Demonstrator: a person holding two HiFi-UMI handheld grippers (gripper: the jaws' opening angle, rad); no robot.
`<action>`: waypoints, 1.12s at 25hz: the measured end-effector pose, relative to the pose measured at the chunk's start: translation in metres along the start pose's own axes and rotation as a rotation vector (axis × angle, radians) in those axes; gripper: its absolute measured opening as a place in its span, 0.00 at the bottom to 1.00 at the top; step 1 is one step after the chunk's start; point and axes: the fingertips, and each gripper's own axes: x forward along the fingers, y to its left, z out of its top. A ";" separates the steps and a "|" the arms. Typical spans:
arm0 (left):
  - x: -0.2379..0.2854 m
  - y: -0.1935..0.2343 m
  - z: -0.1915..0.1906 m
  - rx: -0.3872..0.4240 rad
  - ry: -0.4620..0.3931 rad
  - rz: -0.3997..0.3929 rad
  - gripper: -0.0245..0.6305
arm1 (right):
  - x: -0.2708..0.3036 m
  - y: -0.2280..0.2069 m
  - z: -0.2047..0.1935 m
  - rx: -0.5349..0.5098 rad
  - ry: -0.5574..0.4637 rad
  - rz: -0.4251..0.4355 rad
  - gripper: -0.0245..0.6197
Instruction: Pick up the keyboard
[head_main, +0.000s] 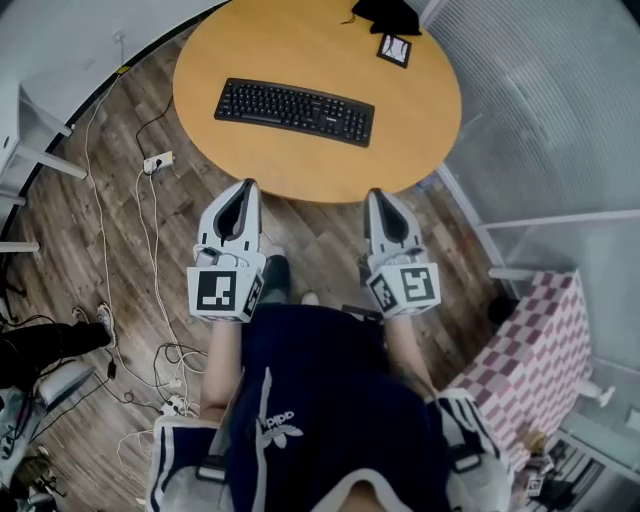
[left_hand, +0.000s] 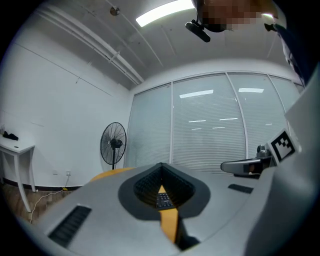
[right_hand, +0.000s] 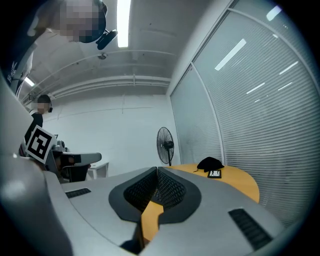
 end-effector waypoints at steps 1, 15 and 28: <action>0.008 0.008 0.001 0.002 0.003 -0.012 0.04 | 0.010 0.000 0.003 -0.002 -0.004 -0.010 0.05; 0.078 0.078 0.004 -0.006 0.026 -0.109 0.04 | 0.086 0.004 0.016 -0.018 -0.012 -0.106 0.05; 0.125 0.106 -0.012 -0.012 0.073 -0.069 0.04 | 0.124 -0.029 0.002 0.018 0.032 -0.121 0.05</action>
